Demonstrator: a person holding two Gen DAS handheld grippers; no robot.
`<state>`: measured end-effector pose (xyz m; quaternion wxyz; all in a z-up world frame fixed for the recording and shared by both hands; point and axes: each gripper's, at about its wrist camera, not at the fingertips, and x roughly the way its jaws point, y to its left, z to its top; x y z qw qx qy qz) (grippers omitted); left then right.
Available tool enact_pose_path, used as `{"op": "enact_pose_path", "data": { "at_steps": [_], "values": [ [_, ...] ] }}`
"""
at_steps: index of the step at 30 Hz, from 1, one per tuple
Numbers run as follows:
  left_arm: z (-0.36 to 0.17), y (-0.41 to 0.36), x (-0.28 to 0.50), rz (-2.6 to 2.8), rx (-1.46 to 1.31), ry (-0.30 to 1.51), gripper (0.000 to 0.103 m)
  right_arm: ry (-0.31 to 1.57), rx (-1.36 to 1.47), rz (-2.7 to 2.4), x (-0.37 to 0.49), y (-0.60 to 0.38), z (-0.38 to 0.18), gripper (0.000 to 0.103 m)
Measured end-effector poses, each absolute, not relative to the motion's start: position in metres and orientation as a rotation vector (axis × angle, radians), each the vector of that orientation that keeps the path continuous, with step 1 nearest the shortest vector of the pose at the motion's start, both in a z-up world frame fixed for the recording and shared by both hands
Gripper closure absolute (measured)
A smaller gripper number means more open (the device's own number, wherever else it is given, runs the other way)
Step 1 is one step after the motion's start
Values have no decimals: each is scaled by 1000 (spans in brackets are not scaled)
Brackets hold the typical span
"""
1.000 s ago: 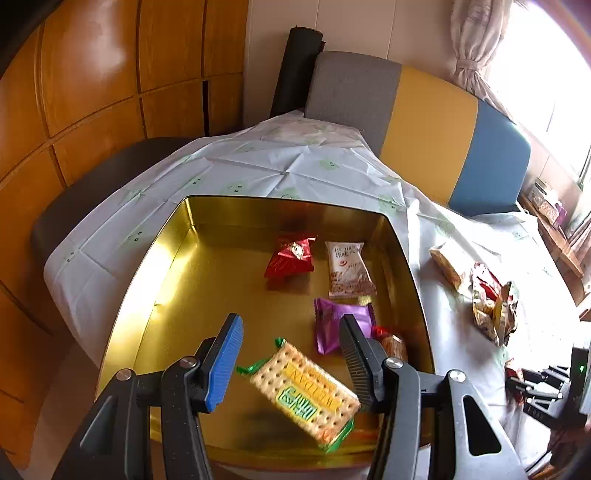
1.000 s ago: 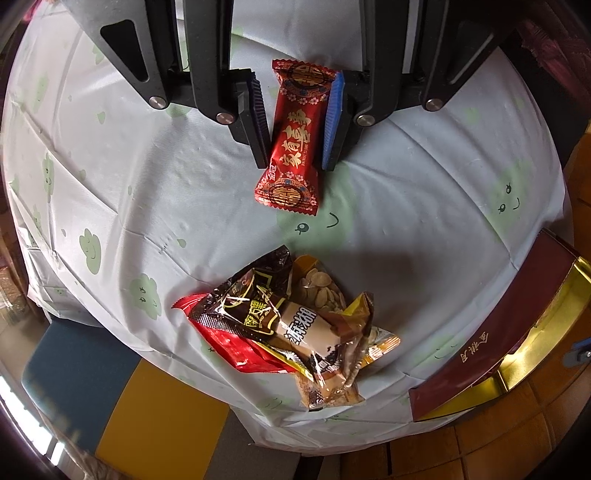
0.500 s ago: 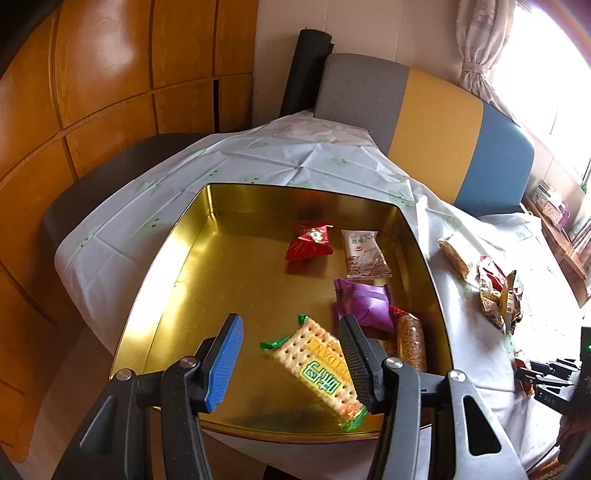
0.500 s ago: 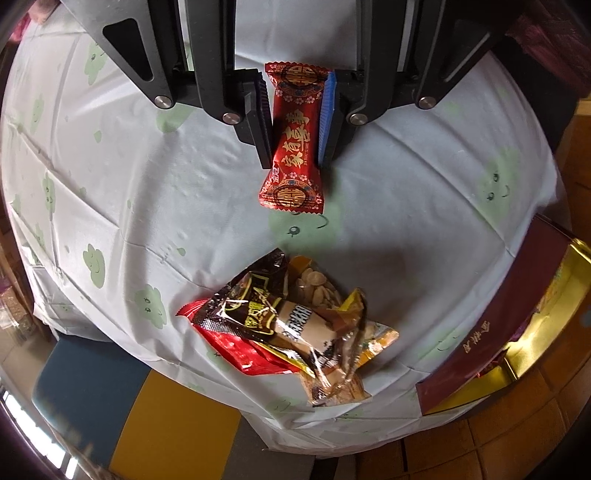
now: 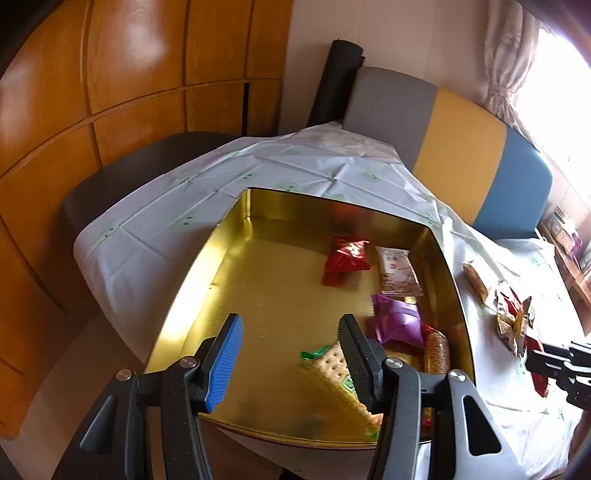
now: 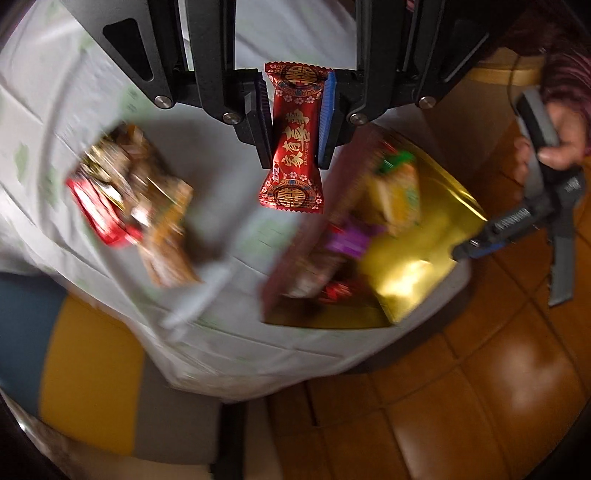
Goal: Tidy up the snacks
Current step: 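Carry the red candy bar into the gold tray and release it with the right gripper, then move the left gripper to the brown sesame-paste pack and grasp it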
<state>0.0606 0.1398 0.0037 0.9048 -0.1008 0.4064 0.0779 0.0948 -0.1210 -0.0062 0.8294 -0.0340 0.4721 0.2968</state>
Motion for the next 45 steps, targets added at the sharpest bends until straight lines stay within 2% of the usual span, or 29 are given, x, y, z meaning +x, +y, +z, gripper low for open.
{"op": "enact_pose_path", "data": {
  "at_steps": [8,15,19,22,27,30,45],
  "values": [
    [0,158,57,195,-233,838,48,1061,-159,749,120,-22,-25,80],
    [-6,165,58,196,-249,850,48,1127,-242,734,121,8,-61,77],
    [-5,163,58,190,-243,847,48,1100,-242,734,120,1,-59,76],
    [-5,159,57,186,-235,845,48,1063,-211,736,116,-8,-50,68],
    [1,149,56,168,-206,834,48,998,-186,720,106,-27,-33,67],
    [3,141,55,156,-178,829,48,957,-177,699,98,-39,-24,57],
    [16,98,50,78,-86,815,48,887,-119,557,84,-121,-6,50]
  ]
}}
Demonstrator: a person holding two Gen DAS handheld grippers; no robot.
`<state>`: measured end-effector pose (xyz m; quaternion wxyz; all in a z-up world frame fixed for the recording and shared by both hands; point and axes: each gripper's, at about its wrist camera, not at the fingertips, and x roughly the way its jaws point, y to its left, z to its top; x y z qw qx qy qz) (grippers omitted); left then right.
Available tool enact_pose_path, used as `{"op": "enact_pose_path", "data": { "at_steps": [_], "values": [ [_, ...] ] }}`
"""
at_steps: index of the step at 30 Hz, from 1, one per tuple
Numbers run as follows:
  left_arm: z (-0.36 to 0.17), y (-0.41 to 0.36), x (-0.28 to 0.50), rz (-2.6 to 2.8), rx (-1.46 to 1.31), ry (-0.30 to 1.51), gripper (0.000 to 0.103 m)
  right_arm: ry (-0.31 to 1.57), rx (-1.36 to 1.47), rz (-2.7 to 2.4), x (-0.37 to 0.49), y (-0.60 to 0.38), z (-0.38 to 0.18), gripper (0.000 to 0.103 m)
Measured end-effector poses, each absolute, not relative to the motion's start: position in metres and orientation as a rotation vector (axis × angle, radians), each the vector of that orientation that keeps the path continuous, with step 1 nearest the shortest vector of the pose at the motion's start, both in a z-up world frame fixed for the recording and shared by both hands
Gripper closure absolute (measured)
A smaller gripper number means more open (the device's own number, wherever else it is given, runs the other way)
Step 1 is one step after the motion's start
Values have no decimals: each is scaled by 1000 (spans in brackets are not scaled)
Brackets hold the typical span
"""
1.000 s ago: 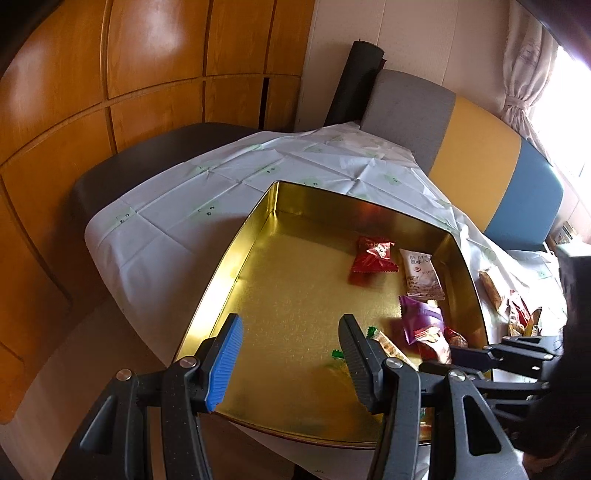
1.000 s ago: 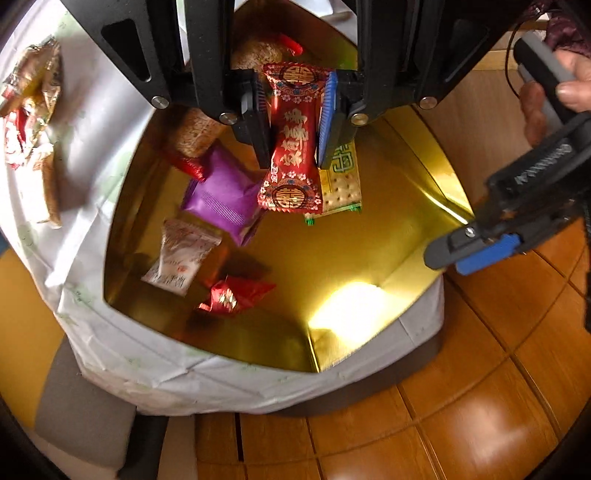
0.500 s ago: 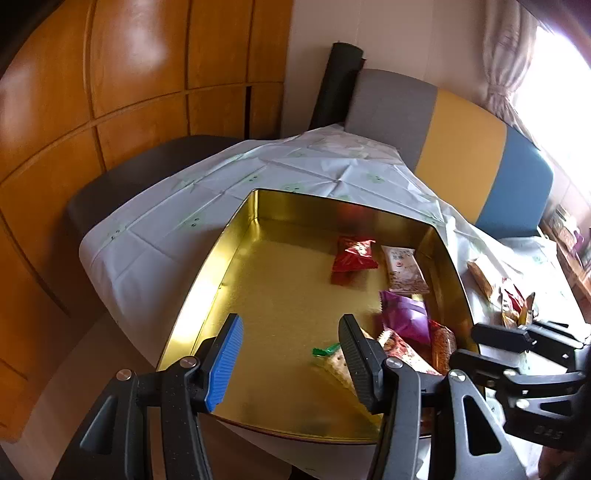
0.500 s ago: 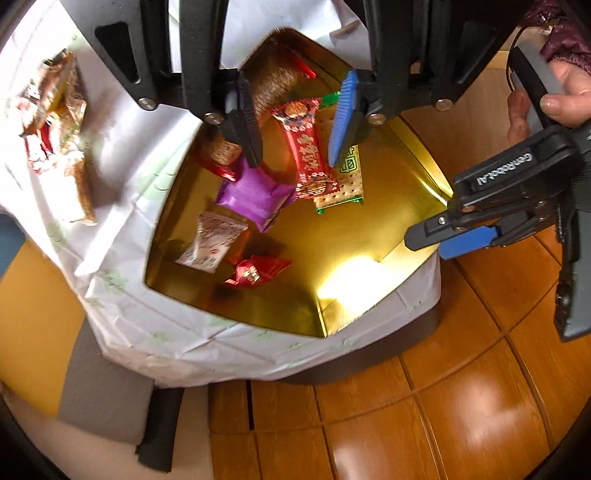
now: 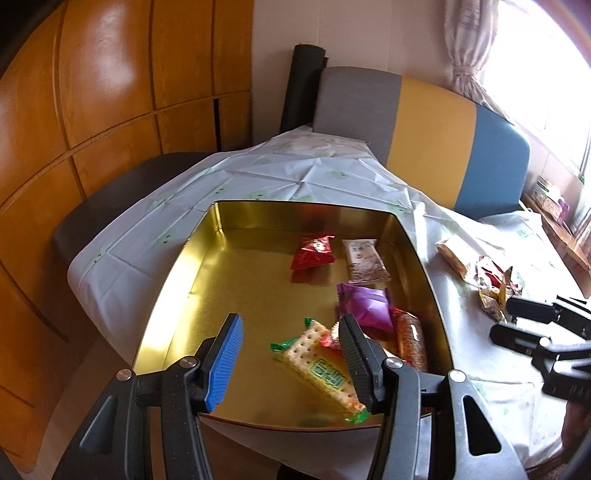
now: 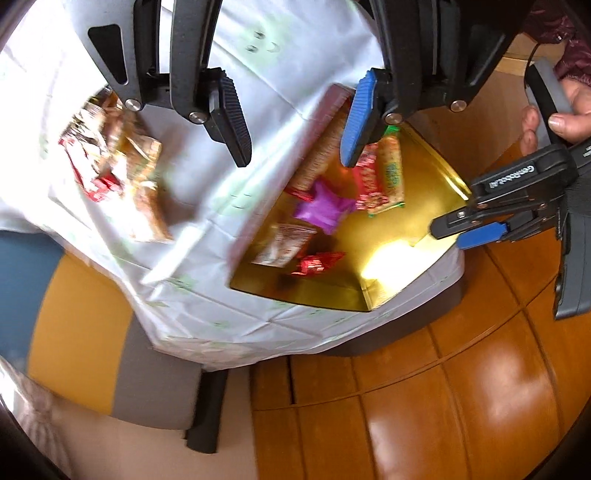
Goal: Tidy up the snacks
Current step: 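Move the left gripper to the brown sesame-paste pack and grasp it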
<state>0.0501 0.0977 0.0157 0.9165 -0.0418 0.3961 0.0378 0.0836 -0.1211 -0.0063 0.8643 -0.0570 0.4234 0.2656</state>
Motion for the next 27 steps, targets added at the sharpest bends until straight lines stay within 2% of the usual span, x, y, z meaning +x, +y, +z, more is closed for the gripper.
{"op": "enact_pose_path", "data": {
  "at_steps": [10,18,23,27],
  "values": [
    [17,70,50,27,-27,822,48,908,-86,407,87,-194,-11,47],
    [16,49,50,-11,15,833,48,947,-96,301,87,-245,-21,38],
    [16,37,50,-36,44,833,48,971,-101,224,92,-278,-26,37],
    [17,27,52,-58,67,840,48,989,-97,140,99,-312,-32,32]
  ]
}}
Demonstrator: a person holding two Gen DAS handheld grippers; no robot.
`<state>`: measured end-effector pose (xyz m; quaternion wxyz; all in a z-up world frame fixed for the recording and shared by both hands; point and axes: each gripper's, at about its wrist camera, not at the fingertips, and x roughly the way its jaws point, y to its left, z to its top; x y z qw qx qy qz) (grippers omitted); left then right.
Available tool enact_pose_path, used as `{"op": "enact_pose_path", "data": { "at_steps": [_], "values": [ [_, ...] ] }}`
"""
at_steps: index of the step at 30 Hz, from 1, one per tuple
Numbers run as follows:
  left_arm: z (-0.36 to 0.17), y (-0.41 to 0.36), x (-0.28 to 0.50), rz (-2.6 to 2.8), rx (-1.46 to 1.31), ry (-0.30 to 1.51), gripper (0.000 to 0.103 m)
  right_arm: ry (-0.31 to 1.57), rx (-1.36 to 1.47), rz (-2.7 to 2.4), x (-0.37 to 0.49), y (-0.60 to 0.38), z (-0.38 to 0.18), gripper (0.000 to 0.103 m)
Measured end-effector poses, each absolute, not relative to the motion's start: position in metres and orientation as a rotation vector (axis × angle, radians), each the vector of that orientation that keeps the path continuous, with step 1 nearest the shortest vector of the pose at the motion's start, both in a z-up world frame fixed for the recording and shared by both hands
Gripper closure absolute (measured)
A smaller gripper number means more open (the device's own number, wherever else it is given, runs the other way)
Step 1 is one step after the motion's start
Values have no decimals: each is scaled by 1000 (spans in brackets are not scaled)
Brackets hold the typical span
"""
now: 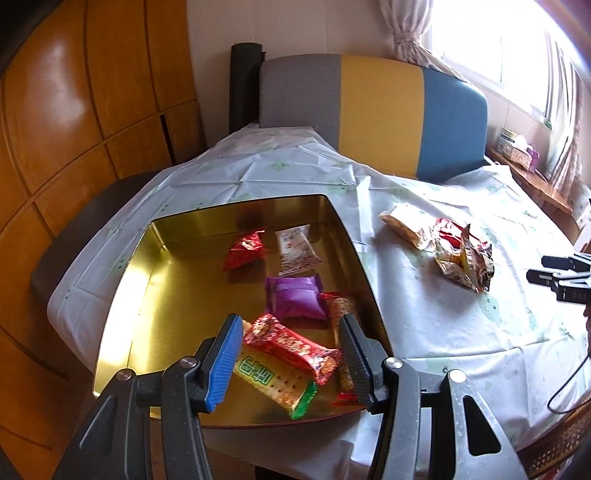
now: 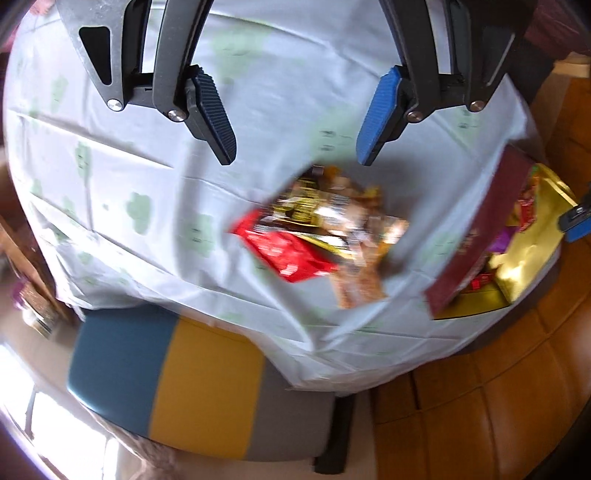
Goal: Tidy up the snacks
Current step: 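Move the left gripper to the brown sesame-paste pack and grasp it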
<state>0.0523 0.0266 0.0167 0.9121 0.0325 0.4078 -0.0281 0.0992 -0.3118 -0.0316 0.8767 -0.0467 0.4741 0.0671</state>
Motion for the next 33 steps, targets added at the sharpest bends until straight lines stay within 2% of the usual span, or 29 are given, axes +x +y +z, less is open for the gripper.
{"op": "enact_pose_path", "data": {
  "at_steps": [8,14,24,33],
  "values": [
    [18,4,61,-105,101,861,48,1074,77,-85,111,-382,-57,31],
    [19,-19,72,-169,115,893,48,1058,146,-96,112,-394,-54,30],
    [25,-116,88,-472,337,870,48,1027,193,-111,112,-400,-46,25],
    [15,-207,83,-683,683,714,48,1000,243,-126,109,-409,-39,23]
  ]
}}
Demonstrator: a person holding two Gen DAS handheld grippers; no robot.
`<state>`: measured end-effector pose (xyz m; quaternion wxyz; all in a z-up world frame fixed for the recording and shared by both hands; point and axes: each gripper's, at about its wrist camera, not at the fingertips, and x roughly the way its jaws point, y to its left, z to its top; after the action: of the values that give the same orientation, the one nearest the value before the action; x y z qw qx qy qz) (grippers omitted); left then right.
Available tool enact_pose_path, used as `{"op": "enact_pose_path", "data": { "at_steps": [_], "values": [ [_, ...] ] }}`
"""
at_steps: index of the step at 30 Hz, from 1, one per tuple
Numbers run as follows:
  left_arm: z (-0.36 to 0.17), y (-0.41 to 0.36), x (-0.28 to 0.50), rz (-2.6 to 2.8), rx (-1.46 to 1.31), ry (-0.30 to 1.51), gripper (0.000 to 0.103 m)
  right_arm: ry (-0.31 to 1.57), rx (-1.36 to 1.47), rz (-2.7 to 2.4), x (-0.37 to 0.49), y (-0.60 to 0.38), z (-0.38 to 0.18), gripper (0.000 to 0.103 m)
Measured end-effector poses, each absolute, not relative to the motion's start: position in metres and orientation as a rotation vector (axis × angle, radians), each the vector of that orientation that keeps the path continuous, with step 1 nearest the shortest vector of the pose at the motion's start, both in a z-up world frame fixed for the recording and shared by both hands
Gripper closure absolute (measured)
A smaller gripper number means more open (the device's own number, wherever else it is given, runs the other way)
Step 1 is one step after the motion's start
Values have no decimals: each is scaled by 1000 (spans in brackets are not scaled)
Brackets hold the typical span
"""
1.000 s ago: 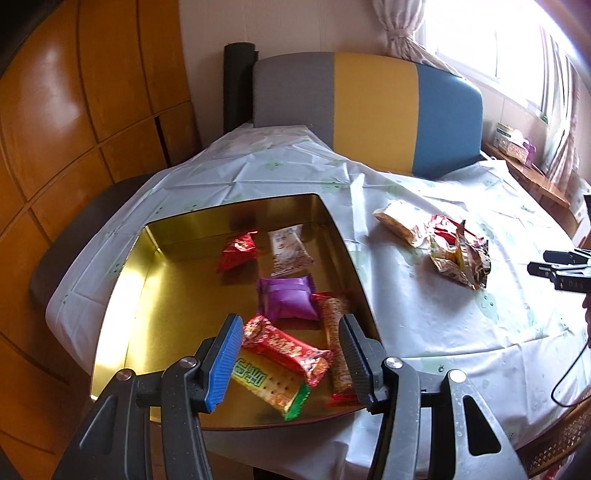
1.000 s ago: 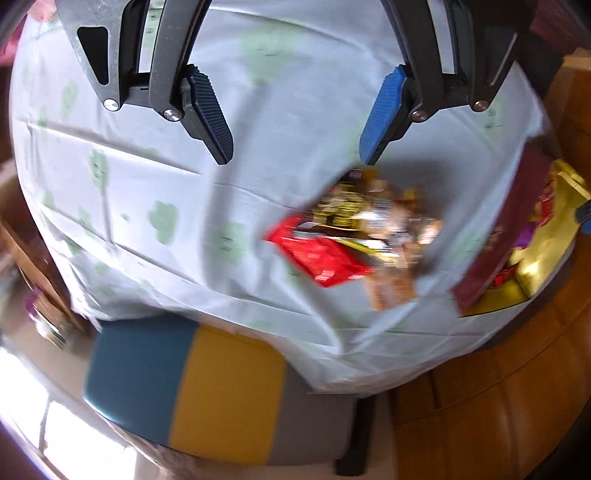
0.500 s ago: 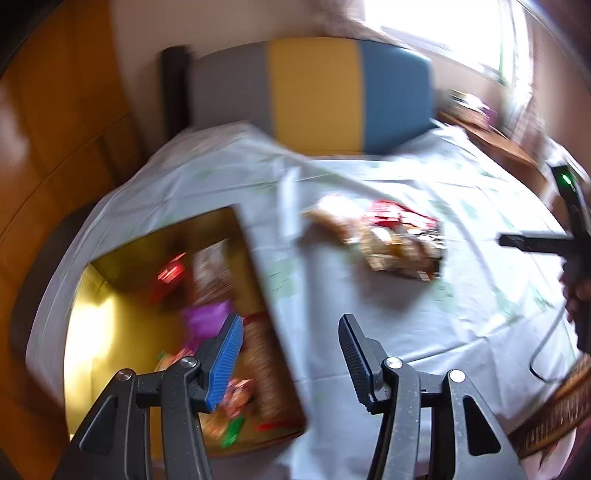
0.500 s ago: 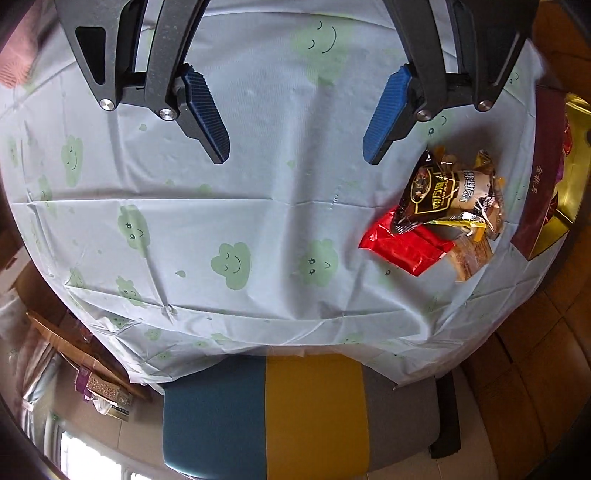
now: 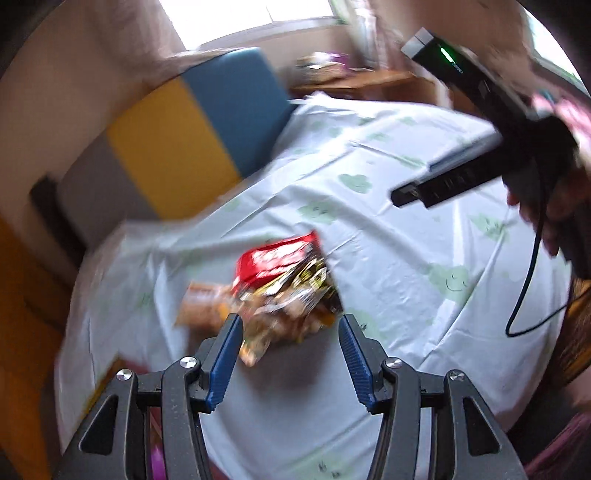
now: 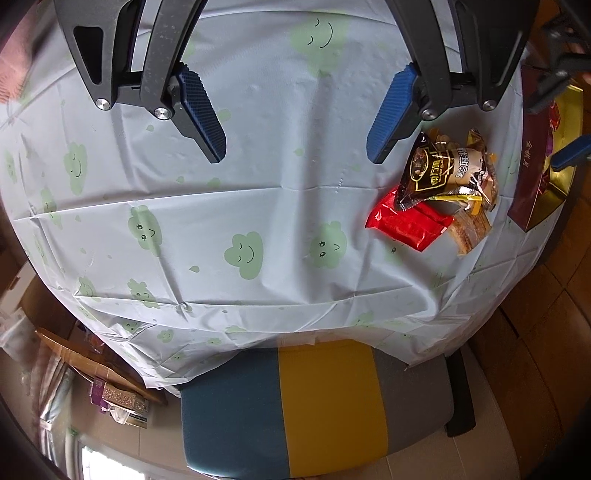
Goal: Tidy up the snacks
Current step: 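Move the left gripper to the brown sesame-paste pack and grasp it, then lift the brown sesame-paste pack above the table with the left gripper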
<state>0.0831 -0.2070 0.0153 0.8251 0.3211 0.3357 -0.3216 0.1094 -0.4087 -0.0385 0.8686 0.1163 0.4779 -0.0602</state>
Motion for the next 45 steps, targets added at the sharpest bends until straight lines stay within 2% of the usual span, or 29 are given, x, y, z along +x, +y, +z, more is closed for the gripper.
{"op": "enact_pose_path", "data": {
  "at_steps": [8,9,10,13,23,32,33,34,38,45],
  "values": [
    [-30,-247,115,-705,843,790,48,984,283,-126,109,-415,-35,23],
    [-36,-250,118,-702,859,799,52,983,287,-125,110,-415,-34,23],
    [-39,-251,120,-705,863,801,64,980,291,-125,110,-417,-33,23],
    [-43,-252,130,-709,814,824,83,967,298,-129,109,-419,-31,23],
    [-15,-206,111,-754,314,1014,96,963,295,-144,108,-423,-31,23],
    [-21,-160,55,-733,223,1077,96,973,255,-155,105,-417,-33,23],
    [-21,-157,54,-735,224,1077,93,974,252,-159,105,-417,-34,23],
    [-20,-155,52,-734,227,1077,84,976,252,-161,104,-418,-34,23],
    [-13,-152,59,-748,215,1063,72,979,250,-173,104,-419,-34,23],
    [-19,-171,73,-743,286,1050,66,981,253,-172,105,-420,-34,23]
  ]
}}
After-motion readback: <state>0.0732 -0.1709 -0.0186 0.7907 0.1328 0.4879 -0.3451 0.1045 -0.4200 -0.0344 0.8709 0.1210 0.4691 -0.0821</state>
